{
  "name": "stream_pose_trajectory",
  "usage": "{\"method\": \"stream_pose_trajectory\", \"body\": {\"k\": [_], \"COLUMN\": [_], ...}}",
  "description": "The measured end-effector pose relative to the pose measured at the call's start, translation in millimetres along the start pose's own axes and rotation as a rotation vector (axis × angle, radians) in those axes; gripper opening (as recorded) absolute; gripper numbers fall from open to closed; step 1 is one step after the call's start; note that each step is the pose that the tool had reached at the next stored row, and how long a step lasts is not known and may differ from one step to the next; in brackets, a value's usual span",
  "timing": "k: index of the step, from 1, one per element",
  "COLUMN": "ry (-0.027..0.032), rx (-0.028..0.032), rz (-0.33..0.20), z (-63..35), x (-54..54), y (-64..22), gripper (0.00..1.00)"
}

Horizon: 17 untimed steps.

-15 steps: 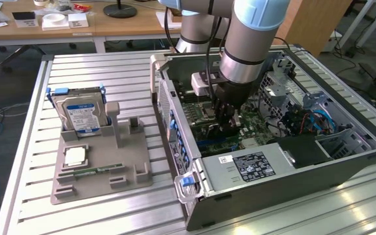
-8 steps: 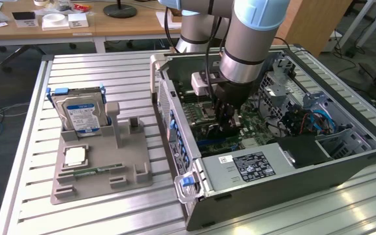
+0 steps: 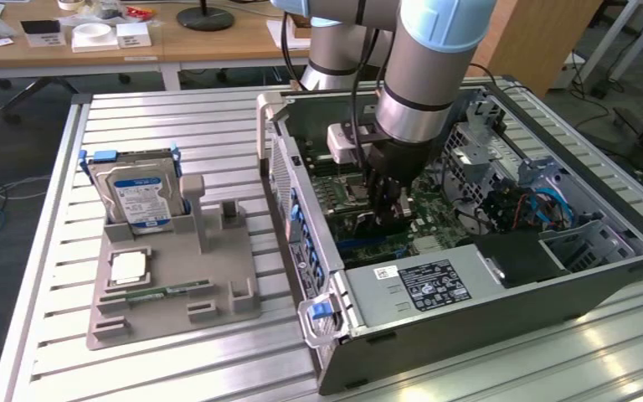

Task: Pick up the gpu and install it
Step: 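Insert the gpu into the slot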

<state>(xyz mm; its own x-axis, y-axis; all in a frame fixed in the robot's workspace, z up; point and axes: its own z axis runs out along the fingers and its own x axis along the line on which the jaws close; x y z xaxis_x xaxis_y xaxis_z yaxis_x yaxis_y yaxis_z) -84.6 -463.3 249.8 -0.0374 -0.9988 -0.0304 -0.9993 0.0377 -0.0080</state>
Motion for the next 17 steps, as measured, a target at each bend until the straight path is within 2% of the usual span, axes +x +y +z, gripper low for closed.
{"method": "stream_pose_trajectory", "body": {"k": [11,17], "ry": [0.0009,0.0026], "rx": [0.0000,0.0002], "rz": [0.002,0.006], "z": [-2.2,0.6], "x": [1.2,1.8], "y": [-0.1,0.1], "gripper": [0.27,0.27]}}
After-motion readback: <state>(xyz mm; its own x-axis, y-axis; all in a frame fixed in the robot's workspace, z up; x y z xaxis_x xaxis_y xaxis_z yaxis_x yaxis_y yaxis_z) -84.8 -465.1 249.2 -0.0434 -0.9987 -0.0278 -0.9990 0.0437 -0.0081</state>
